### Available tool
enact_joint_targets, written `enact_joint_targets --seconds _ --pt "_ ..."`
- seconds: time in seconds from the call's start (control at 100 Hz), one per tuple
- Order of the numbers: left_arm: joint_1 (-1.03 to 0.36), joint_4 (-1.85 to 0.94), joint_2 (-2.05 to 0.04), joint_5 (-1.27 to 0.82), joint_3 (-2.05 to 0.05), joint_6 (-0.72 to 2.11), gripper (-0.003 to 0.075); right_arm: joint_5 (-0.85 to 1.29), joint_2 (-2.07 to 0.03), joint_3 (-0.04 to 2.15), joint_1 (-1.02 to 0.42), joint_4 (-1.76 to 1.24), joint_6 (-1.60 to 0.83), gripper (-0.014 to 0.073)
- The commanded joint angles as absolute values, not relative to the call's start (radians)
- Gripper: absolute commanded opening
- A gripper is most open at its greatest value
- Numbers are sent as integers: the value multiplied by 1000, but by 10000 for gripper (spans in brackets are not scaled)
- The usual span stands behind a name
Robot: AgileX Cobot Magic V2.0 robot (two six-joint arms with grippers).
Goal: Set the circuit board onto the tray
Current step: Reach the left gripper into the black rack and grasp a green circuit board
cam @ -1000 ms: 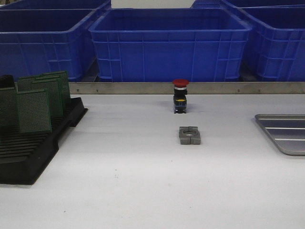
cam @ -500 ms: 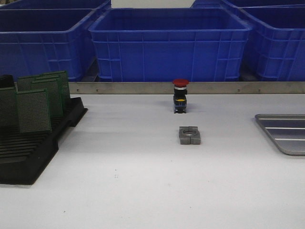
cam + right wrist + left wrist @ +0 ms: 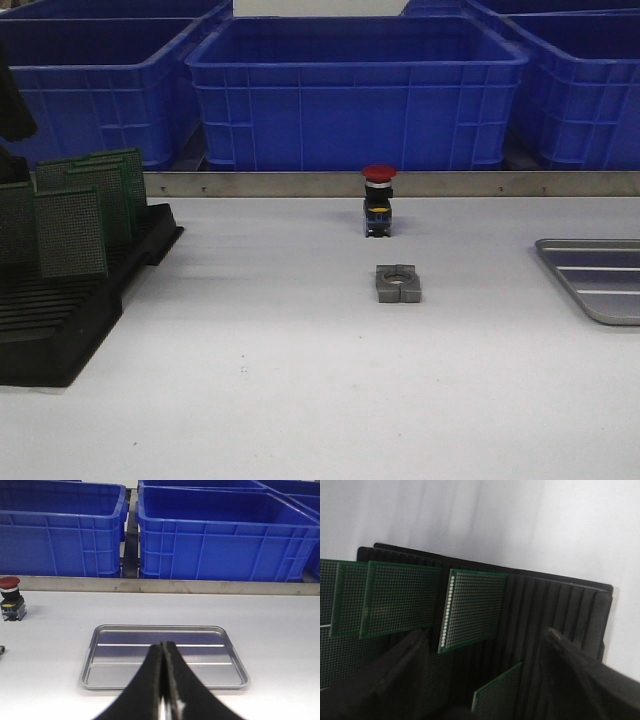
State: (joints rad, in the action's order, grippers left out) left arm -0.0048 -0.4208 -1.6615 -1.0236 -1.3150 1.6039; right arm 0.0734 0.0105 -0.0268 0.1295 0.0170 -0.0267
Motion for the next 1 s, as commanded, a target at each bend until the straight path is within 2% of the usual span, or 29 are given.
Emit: enact_joint_targets --seconds 0.0,0.29,0.45,0.57,0.83,0.99 --pt "-29 -444 -1672 -989 -1376 1606 439 -6 37 -15 134 22 -27 -107" --pt "-81 -444 -1844 -989 -1484 1606 439 -6 37 -15 134 22 -27 -107" --pt "-81 -443 -1886 -1070 -1498 1604 428 -6 37 -15 134 22 -27 -107" --pt "-81 -439 -1889 -1092 -1498 1604 330 -6 37 -15 134 22 -27 -107" --pt "-81 -439 -1889 -1111 -1498 1604 -21 -6 37 -15 134 22 -27 -107" --pt "-81 -439 -1886 -1125 -1505 1604 -20 -6 37 -15 134 22 -27 -107"
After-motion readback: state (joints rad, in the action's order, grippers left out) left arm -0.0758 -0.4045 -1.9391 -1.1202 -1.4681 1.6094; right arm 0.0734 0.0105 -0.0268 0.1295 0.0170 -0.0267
